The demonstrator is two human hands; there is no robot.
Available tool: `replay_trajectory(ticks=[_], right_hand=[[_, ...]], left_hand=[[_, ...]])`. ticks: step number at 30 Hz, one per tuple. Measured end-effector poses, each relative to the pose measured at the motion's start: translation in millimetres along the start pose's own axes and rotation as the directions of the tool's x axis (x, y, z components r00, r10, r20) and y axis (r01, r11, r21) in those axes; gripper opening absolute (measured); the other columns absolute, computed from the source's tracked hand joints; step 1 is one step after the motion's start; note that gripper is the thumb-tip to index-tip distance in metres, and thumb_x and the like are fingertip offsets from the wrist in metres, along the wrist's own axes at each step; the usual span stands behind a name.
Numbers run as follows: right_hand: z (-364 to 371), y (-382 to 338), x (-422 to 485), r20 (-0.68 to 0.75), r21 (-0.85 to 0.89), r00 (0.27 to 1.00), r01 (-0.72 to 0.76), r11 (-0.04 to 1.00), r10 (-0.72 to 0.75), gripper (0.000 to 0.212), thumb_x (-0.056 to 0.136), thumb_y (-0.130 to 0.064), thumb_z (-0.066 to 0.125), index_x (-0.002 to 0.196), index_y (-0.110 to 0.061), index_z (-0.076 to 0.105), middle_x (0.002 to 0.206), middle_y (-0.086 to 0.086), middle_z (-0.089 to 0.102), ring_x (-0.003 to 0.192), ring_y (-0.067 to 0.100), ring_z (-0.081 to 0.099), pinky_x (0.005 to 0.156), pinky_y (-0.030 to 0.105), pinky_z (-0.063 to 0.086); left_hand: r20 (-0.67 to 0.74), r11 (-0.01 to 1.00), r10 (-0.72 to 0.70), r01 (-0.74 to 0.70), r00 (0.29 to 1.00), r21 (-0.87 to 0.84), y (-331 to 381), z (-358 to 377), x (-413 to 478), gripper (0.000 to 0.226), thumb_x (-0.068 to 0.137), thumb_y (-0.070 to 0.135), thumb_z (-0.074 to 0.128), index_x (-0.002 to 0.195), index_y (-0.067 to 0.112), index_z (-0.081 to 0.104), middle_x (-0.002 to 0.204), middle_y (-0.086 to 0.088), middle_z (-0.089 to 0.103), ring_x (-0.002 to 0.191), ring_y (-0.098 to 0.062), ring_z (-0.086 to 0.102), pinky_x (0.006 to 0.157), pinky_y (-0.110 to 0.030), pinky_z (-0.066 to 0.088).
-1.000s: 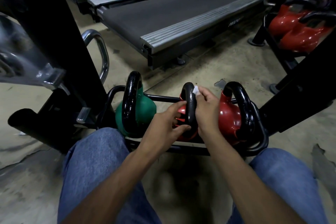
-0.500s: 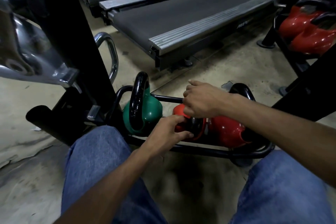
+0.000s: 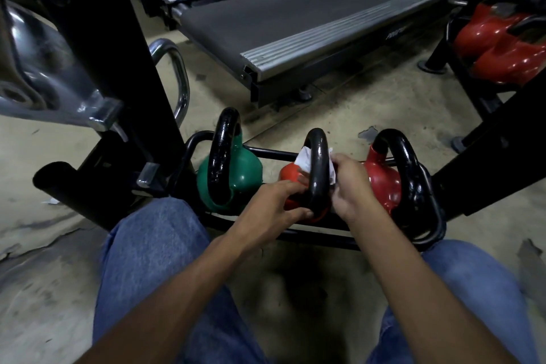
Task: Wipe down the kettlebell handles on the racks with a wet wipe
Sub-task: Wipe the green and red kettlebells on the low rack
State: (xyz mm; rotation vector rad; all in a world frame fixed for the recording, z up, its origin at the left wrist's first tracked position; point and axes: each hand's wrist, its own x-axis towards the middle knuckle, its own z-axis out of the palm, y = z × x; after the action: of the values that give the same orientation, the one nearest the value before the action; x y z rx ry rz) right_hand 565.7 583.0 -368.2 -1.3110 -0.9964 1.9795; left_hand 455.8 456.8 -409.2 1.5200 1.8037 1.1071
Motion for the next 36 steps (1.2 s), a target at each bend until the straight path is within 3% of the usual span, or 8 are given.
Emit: replay_trajectory(ticks=[9,13,17,21,25,27,31,36], right_hand=[[-5.5,-11.6,-1.7,0.079,0.048,0.992,-0.106,0.993,0.102,0.035,0.105,-0.018,0.048,0.121,0.005,0.067,0.102,0.021,0.07,0.079,0.029,0.068,0.069,0.036,0.063],[-8.8,23.3,-28.1,-0.011,-0.245,0.946,0.31,0.918,-0.323,0.029,0.105,-0.019,0.047,0.104,-0.005,0.073,0.094,0.016,0.071,0.089,0.028,0.065,0.084,0.045,0.053],[-8.7,28.4,-20.1,0.316,-0.62,0.694,0.667,0.413,-0.647,0.036,0.111,-0.025,0.045,0.14,-0.016,0.064,0.152,-0.006,0.054,0.145,0.01,0.044,0.121,0.027,0.035],[-8.3,-7.0,-4.6,0.703,-0.702,0.58,0.656,-0.277,-0.411,0.032,0.106,-0.023,0.046,0.12,-0.009,0.071,0.145,0.006,0.061,0.152,0.02,0.037,0.126,0.034,0.023],[-25.4,-5.9,-27.5,0.846,-0.52,0.488,0.667,-0.535,-0.214,0.046,0.101,-0.035,0.037,0.123,-0.016,0.073,0.144,0.004,0.064,0.15,0.017,0.04,0.128,0.039,0.022],[-39.0,3.4,-35.8,0.805,-0.589,0.465,0.702,-0.401,-0.369,0.045,0.104,-0.035,0.039,0.134,-0.021,0.069,0.15,-0.001,0.059,0.15,0.012,0.039,0.127,0.037,0.027],[-46.0,29.4,-51.3,0.335,-0.6,0.663,0.698,0.39,-0.67,0.034,0.108,-0.021,0.054,0.14,-0.02,0.066,0.145,-0.009,0.063,0.136,-0.004,0.053,0.114,0.024,0.045],[-29.2,19.0,-31.4,0.094,-0.538,0.832,0.504,0.676,-0.546,0.029,0.104,-0.033,0.053,0.12,-0.021,0.074,0.109,-0.008,0.076,0.105,0.009,0.07,0.097,0.044,0.057]], left_hand=[[-0.015,1.0,-0.003,0.003,1.0,0.007,-3.5,2.7,3.3,0.04,0.082,0.027,0.085,0.121,0.026,0.075,0.109,0.013,0.07,0.099,-0.003,0.065,0.091,-0.033,0.054],[-0.026,1.0,0.011,-0.011,1.0,0.01,-3.2,2.8,4.1,0.037,0.081,0.023,0.087,0.116,0.025,0.076,0.104,0.012,0.072,0.097,-0.003,0.068,0.091,-0.036,0.056],[-0.033,0.999,-0.015,0.013,0.999,-0.047,-6.7,4.5,5.4,0.032,0.081,0.015,0.085,0.111,0.017,0.076,0.102,0.006,0.075,0.095,-0.008,0.073,0.09,-0.042,0.059],[-0.04,0.999,-0.023,0.022,0.999,-0.037,-5.7,5.1,0.5,0.036,0.079,0.023,0.086,0.113,0.02,0.076,0.103,0.008,0.073,0.095,-0.005,0.07,0.089,-0.041,0.057],[-0.007,0.999,0.037,-0.036,0.999,0.036,-3.4,7.8,-1.8,0.034,0.078,0.025,0.08,0.112,0.021,0.074,0.112,0.01,0.069,0.1,-0.006,0.068,0.091,-0.04,0.057],[0.006,0.995,0.051,-0.051,0.999,0.091,-3.6,8.5,-0.8,0.044,0.08,0.021,0.082,0.123,0.018,0.071,0.121,0.008,0.068,0.107,-0.007,0.066,0.096,-0.039,0.055],[0.014,0.988,0.086,-0.087,0.996,0.124,-5.1,7.4,-0.1,0.044,0.082,0.016,0.082,0.124,0.02,0.071,0.115,0.01,0.068,0.106,-0.007,0.065,0.095,-0.038,0.054],[-0.003,0.988,0.107,-0.105,0.994,0.116,-5.5,7.0,0.5,0.035,0.083,0.014,0.078,0.117,0.021,0.075,0.107,0.013,0.07,0.101,-0.006,0.067,0.09,-0.04,0.055]])
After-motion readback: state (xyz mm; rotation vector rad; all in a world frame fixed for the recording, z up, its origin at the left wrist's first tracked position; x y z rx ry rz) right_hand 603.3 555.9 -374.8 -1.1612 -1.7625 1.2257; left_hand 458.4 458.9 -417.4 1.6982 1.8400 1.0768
